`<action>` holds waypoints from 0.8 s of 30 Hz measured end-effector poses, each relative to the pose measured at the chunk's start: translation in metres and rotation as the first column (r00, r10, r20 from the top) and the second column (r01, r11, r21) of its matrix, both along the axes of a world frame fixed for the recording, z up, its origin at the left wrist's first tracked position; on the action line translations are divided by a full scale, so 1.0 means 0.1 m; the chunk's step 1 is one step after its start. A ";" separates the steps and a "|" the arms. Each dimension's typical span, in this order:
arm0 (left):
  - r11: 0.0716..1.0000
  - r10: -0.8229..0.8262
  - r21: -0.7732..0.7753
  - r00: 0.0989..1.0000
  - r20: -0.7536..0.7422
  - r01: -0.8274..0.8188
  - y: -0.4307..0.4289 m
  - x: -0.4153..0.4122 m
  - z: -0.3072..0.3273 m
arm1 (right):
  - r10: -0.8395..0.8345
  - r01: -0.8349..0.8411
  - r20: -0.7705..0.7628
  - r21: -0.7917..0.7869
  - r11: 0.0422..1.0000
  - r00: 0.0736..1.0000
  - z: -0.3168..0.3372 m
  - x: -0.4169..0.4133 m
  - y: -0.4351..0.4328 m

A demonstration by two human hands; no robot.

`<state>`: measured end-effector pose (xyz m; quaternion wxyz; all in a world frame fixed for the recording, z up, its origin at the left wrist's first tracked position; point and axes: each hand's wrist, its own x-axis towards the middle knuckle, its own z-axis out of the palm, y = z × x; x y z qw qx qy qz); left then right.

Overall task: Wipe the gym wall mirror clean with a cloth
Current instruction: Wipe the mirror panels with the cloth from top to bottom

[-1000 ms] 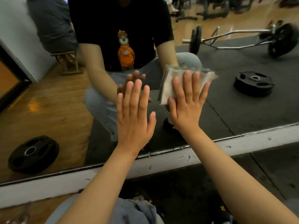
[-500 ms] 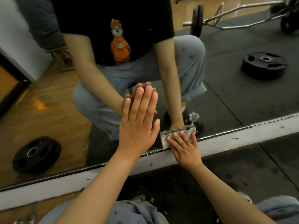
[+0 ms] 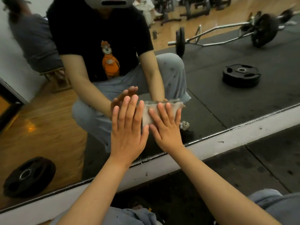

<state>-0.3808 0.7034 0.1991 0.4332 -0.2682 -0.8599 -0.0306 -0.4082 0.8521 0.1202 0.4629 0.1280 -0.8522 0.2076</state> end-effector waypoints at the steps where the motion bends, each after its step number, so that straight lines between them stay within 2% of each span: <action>1: 1.000 0.011 0.002 1.000 -0.011 -0.011 -0.01 0.01 0.06 | 0.010 -0.010 0.002 -0.066 0.998 1.000 0.28 -0.02 -0.04; 4: 0.999 0.018 0.046 0.999 -0.032 -0.016 0.00 0.02 0.26 | 0.033 -0.037 -0.018 -0.303 0.952 0.999 1.03 -0.04 -0.10; 7: 0.999 0.000 0.042 0.998 -0.060 0.002 0.05 0.00 0.39 | -0.046 0.015 -0.072 -0.378 0.926 0.996 1.30 -0.08 -0.10; 11: 1.000 -0.022 0.011 0.997 -0.070 0.023 0.15 -0.06 0.36 | -0.172 0.133 -0.070 -0.378 0.916 0.983 0.83 -0.16 -0.10; 15: 0.998 -0.045 -0.056 0.997 -0.065 0.041 0.22 -0.19 0.14 | -0.208 0.212 0.075 -0.585 0.783 0.975 0.10 -0.10 -0.23; 17: 0.997 -0.034 -0.065 0.996 -0.083 0.029 0.26 -0.26 0.07 | -0.209 0.261 0.160 -0.681 0.684 0.965 -0.16 -0.09 -0.32; 19: 0.999 -0.005 -0.046 0.993 -0.121 -0.001 0.30 -0.32 0.02 | -0.186 0.296 0.231 -0.791 0.536 0.955 -0.35 -0.10 -0.41; 22: 0.999 0.039 -0.016 0.985 -0.167 -0.043 0.34 -0.39 -0.03 | -0.138 0.334 0.313 -0.927 0.168 0.939 -0.52 -0.12 -0.48; 24: 0.999 0.033 -0.030 0.980 -0.198 -0.040 0.34 -0.41 -0.05 | -0.123 0.372 0.370 -0.928 -0.009 0.921 -0.57 -0.16 -0.49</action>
